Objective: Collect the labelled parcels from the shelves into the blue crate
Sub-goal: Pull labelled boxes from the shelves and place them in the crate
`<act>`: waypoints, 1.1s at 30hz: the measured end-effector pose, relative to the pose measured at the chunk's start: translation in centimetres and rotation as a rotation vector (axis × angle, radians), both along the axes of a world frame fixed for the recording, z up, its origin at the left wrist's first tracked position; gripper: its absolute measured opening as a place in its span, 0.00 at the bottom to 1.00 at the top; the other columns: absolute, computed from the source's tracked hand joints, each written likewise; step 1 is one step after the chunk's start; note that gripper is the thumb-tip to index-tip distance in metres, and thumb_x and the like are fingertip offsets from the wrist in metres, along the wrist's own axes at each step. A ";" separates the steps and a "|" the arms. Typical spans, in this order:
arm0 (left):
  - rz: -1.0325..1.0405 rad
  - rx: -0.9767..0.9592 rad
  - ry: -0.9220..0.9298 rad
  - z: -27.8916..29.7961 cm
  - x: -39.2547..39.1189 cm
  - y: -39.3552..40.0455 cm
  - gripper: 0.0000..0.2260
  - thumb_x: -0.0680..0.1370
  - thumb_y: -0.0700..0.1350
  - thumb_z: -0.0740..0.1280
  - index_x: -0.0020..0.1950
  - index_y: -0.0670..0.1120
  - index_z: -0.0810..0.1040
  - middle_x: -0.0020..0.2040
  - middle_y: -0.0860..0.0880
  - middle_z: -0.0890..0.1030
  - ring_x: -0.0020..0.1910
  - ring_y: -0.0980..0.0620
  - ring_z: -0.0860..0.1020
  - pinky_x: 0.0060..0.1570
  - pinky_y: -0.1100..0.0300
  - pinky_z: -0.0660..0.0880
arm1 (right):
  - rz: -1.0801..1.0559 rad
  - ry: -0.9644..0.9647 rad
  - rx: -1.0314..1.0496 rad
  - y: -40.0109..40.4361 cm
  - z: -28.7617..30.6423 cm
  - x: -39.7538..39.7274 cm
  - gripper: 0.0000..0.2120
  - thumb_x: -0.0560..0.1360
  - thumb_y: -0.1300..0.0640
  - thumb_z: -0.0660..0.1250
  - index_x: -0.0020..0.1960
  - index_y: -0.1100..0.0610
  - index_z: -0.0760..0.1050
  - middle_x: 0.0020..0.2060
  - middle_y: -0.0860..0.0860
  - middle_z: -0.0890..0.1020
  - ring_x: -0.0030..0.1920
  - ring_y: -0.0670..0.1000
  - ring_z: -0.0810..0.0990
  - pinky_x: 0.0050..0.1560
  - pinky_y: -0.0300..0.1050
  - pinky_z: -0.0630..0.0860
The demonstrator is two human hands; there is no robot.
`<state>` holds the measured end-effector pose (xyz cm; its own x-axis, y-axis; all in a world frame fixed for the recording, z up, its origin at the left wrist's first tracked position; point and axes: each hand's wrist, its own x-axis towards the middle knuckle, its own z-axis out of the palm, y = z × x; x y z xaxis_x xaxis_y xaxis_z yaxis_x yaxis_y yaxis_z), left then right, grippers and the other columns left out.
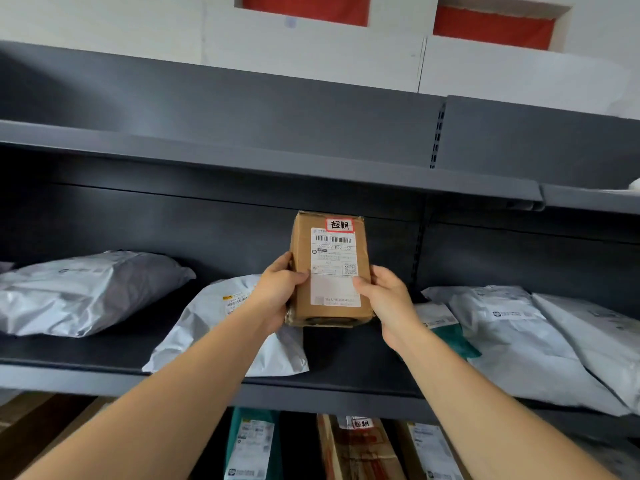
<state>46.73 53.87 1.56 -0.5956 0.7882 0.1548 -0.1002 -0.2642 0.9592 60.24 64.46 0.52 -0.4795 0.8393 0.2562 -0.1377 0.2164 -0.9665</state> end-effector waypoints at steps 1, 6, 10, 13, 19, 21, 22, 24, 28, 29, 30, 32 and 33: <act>0.015 0.003 0.014 0.3 -0.1 -0.7 0.18 0.80 0.34 0.59 0.68 0.47 0.72 0.58 0.48 0.81 0.51 0.51 0.79 0.42 0.59 0.75 | 0.011 0.003 0.011 -0.3 0.1 -0.4 0.14 0.76 0.61 0.67 0.61 0.52 0.76 0.54 0.48 0.83 0.54 0.49 0.82 0.59 0.52 0.78; 0.087 0.005 0.045 1.0 -1.3 -3.9 0.17 0.80 0.34 0.58 0.67 0.46 0.73 0.57 0.49 0.81 0.47 0.56 0.79 0.38 0.63 0.72 | 0.069 0.024 0.010 -2.6 0.5 -2.5 0.14 0.76 0.61 0.67 0.61 0.52 0.76 0.53 0.47 0.83 0.53 0.48 0.82 0.57 0.49 0.79; 0.144 0.008 0.035 1.4 -2.6 -6.9 0.18 0.80 0.35 0.59 0.68 0.46 0.72 0.59 0.48 0.81 0.49 0.54 0.79 0.39 0.62 0.71 | 0.123 0.027 0.015 -4.9 1.0 -4.4 0.13 0.76 0.61 0.67 0.59 0.52 0.76 0.52 0.48 0.83 0.52 0.48 0.82 0.54 0.47 0.79; 0.185 0.016 0.037 1.7 -3.2 -9.7 0.17 0.80 0.35 0.59 0.68 0.46 0.72 0.59 0.48 0.80 0.49 0.54 0.79 0.39 0.63 0.72 | 0.167 0.027 0.021 -7.0 1.4 -5.9 0.12 0.75 0.61 0.68 0.58 0.52 0.76 0.52 0.48 0.84 0.52 0.49 0.82 0.54 0.47 0.79; 0.258 -0.002 0.025 1.9 -4.8 -16.2 0.15 0.80 0.35 0.59 0.64 0.48 0.74 0.54 0.49 0.82 0.50 0.51 0.79 0.42 0.58 0.75 | 0.226 0.008 0.020 -12.5 1.3 -8.9 0.13 0.75 0.60 0.68 0.59 0.52 0.76 0.52 0.48 0.84 0.52 0.49 0.83 0.56 0.51 0.80; 0.291 -0.007 0.016 1.9 -5.2 -18.5 0.15 0.80 0.35 0.59 0.62 0.48 0.75 0.53 0.50 0.82 0.49 0.52 0.79 0.40 0.58 0.74 | 0.249 0.004 0.024 -14.5 1.1 -9.7 0.14 0.75 0.60 0.68 0.61 0.53 0.75 0.53 0.48 0.83 0.52 0.49 0.82 0.53 0.48 0.80; 0.311 -0.011 0.011 1.9 -5.3 -19.7 0.14 0.80 0.35 0.59 0.61 0.49 0.75 0.53 0.50 0.81 0.48 0.52 0.79 0.39 0.59 0.74 | 0.264 0.009 0.021 -15.7 1.1 -9.9 0.15 0.75 0.60 0.68 0.62 0.54 0.75 0.54 0.49 0.83 0.53 0.49 0.82 0.51 0.45 0.80; 0.339 -0.026 0.010 1.6 -5.6 -22.1 0.14 0.80 0.35 0.59 0.61 0.49 0.75 0.54 0.50 0.81 0.48 0.53 0.79 0.38 0.60 0.73 | 0.285 0.004 0.026 -18.0 1.0 -10.5 0.15 0.76 0.61 0.67 0.62 0.55 0.74 0.54 0.49 0.82 0.53 0.49 0.81 0.49 0.43 0.79; 0.388 -0.065 0.020 1.0 -6.0 -27.0 0.17 0.80 0.37 0.60 0.66 0.49 0.74 0.60 0.49 0.81 0.50 0.54 0.79 0.36 0.61 0.72 | 0.335 -0.023 0.017 -22.4 0.5 -11.6 0.16 0.76 0.60 0.67 0.63 0.54 0.74 0.56 0.49 0.82 0.55 0.50 0.81 0.58 0.51 0.79; 0.401 -0.069 0.024 0.9 -6.0 -28.2 0.17 0.80 0.37 0.60 0.66 0.49 0.74 0.60 0.49 0.80 0.50 0.53 0.79 0.37 0.61 0.72 | 0.349 -0.027 0.013 -23.5 0.4 -11.9 0.17 0.76 0.60 0.67 0.64 0.55 0.74 0.56 0.50 0.82 0.55 0.50 0.81 0.58 0.51 0.79; 0.413 -0.068 0.029 0.8 -5.9 -29.5 0.16 0.80 0.37 0.59 0.66 0.49 0.74 0.60 0.49 0.80 0.50 0.53 0.78 0.37 0.61 0.71 | 0.366 -0.026 0.009 -24.6 0.3 -12.1 0.17 0.76 0.60 0.68 0.64 0.55 0.74 0.56 0.49 0.82 0.55 0.50 0.81 0.59 0.52 0.79; 0.440 -0.057 0.014 0.7 -5.6 -32.0 0.15 0.80 0.37 0.59 0.65 0.49 0.74 0.58 0.50 0.81 0.49 0.54 0.79 0.38 0.62 0.72 | 0.402 -0.027 0.002 -26.9 0.2 -12.5 0.17 0.76 0.60 0.68 0.64 0.55 0.73 0.56 0.49 0.82 0.55 0.50 0.81 0.59 0.52 0.78; 0.454 -0.051 -0.001 0.5 -5.6 -33.2 0.15 0.80 0.37 0.59 0.64 0.49 0.74 0.56 0.50 0.81 0.49 0.54 0.79 0.38 0.61 0.73 | 0.418 -0.031 0.004 -28.0 0.0 -12.7 0.17 0.76 0.60 0.68 0.63 0.53 0.74 0.56 0.49 0.82 0.55 0.50 0.81 0.59 0.52 0.78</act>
